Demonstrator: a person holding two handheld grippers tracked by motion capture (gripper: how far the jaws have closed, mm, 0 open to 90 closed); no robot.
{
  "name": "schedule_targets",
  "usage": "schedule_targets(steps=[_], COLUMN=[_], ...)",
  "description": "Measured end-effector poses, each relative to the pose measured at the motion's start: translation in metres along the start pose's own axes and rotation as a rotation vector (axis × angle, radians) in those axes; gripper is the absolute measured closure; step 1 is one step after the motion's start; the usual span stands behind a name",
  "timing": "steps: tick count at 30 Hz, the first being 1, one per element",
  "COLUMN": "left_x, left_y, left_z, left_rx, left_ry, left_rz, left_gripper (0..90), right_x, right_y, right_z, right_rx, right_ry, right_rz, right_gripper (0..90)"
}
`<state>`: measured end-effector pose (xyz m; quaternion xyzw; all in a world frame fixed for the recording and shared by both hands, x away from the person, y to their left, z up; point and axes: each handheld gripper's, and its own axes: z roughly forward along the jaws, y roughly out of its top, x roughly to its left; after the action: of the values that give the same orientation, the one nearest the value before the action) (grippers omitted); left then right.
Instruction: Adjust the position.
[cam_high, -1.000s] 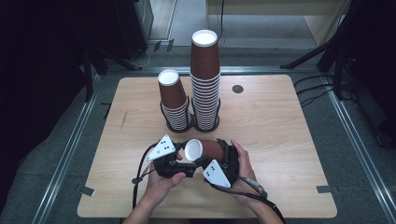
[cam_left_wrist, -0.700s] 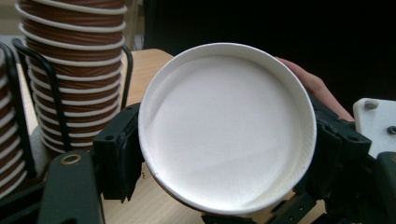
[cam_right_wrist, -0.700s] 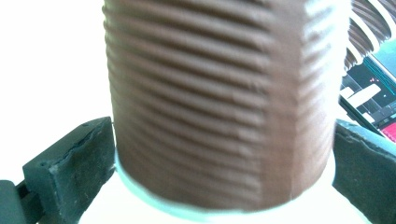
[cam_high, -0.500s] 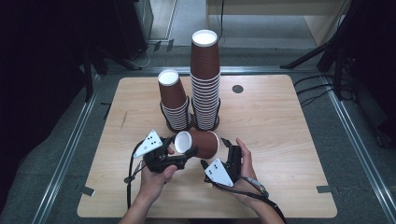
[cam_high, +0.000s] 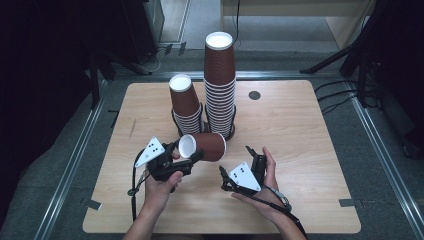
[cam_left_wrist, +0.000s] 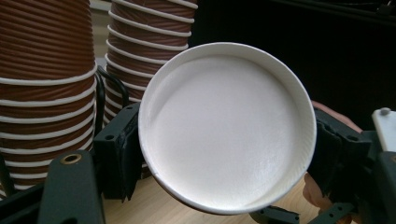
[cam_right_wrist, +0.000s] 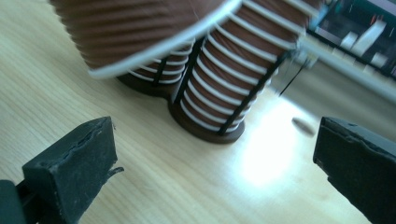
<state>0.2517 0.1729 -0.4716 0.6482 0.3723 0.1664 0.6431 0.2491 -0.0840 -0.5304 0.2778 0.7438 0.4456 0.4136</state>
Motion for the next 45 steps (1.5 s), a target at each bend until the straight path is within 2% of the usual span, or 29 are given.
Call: schedule_targets(steps=[2, 4, 5, 6, 8, 11, 12, 13, 15, 19, 20, 21, 22, 23, 26, 27, 30, 35, 36, 37, 40, 41, 42, 43, 44, 45], left_x=[0.001, 0.002, 0.003, 0.003, 0.003, 0.003, 0.004, 0.004, 0.004, 0.003, 0.003, 0.003, 0.004, 0.005, 0.008, 0.008, 0.009, 0.011, 0.012, 0.012, 0.011, 0.011, 0.011, 0.011, 0.011, 0.011], left_y=[0.000, 0.000, -0.001, -0.001, -0.001, -0.001, -0.001, -0.001, -0.002, -0.003, -0.003, -0.003, -0.003, -0.003, -0.005, -0.005, -0.007, -0.007, -0.007, -0.007, -0.007, -0.007, -0.007, -0.007, -0.007, -0.007], left_z=[0.000, -0.001, 0.000, 0.000, 0.000, 0.000, 0.000, 0.000, 0.000, 0.001, 0.001, 0.001, 0.001, 0.000, 0.000, 0.000, 0.001, 0.001, 0.001, 0.000, 0.000, 0.000, 0.001, 0.001, 0.001, 0.001], left_rx=[-0.009, -0.020, -0.030, -0.030, -0.033, -0.032, -0.030, -0.030, -0.028, -0.028, -0.032, -0.032, -0.032, -0.031, -0.030, -0.030, -0.034, -0.037, -0.037, -0.036, -0.039, -0.039, -0.042, -0.042, -0.044, -0.044], left_ry=[0.004, 0.001, -0.001, -0.001, 0.006, 0.019, 0.025, 0.025, 0.022, 0.024, 0.029, 0.029, 0.031, 0.035, 0.045, 0.045, 0.048, 0.059, 0.061, 0.061, 0.062, 0.062, 0.064, 0.065, 0.065, 0.065], left_rz=[0.000, -0.003, -0.008, -0.008, -0.004, 0.004, 0.007, 0.007, 0.006, -0.001, -0.004, -0.004, -0.002, -0.004, -0.008, -0.008, -0.017, -0.017, -0.019, -0.020, -0.025, -0.025, -0.023, -0.023, -0.023, -0.023], left_gripper=[23.2, 23.2, 23.3, 23.2, 23.2, 23.2, 23.1, 23.2, 23.1, 23.2, 23.1, 23.1, 23.1, 23.1, 23.1, 23.1, 23.1, 23.1, 23.1, 23.1, 23.1, 23.1, 23.1, 23.1, 23.1, 23.1], right_x=[-0.002, -0.003, -0.005, -0.005, -0.007, -0.012, -0.013, -0.013, -0.013, -0.010, -0.009, -0.009, -0.009, -0.010, -0.009, -0.009, -0.008, -0.007, -0.007, -0.007, -0.008, -0.008, -0.008, -0.007, -0.007, -0.007], right_y=[-0.002, -0.004, -0.005, -0.005, -0.005, -0.005, -0.006, -0.006, -0.006, -0.005, -0.003, -0.003, -0.002, 0.000, 0.002, 0.002, 0.003, 0.007, 0.009, 0.009, 0.013, 0.013, 0.014, 0.016, 0.018, 0.018], right_z=[0.001, 0.002, 0.003, 0.003, 0.003, 0.003, 0.003, 0.003, 0.003, 0.001, 0.000, 0.000, -0.002, -0.004, -0.006, -0.006, -0.008, -0.009, -0.010, -0.010, -0.011, -0.011, -0.011, -0.011, -0.010, -0.010], right_rx=[0.024, 0.036, 0.045, 0.045, 0.053, 0.034, 0.011, 0.011, 0.016, 0.028, 0.028, 0.028, 0.029, 0.027, 0.034, 0.034, 0.034, 0.010, -0.002, -0.002, -0.035, -0.035, -0.045, -0.054, -0.056, -0.056], right_ry=[0.010, 0.011, 0.017, 0.017, 0.025, 0.027, 0.003, 0.003, -0.030, -0.013, -0.003, -0.003, 0.001, 0.015, 0.033, 0.033, 0.081, 0.119, 0.130, 0.130, 0.162, 0.162, 0.168, 0.179, 0.205, 0.205], right_rz=[0.057, 0.093, 0.135, 0.135, 0.175, 0.292, 0.383, 0.383, 0.469, 0.545, 0.590, 0.590, 0.618, 0.681, 0.749, 0.749, 0.851, 0.924, 0.975, 0.975, 1.101, 1.101, 1.125, 1.165, 1.234, 1.234], right_gripper=[0.0, 0.0, 0.0, 0.0, 0.0, 3.3, 10.8, 10.8, 13.9, 13.8, 13.3, 13.3, 13.2, 11.2, 6.5, 6.5, 2.5, 0.0, 0.0, 0.0, 0.0, 0.0, 0.0, 0.0, 0.0, 0.0])
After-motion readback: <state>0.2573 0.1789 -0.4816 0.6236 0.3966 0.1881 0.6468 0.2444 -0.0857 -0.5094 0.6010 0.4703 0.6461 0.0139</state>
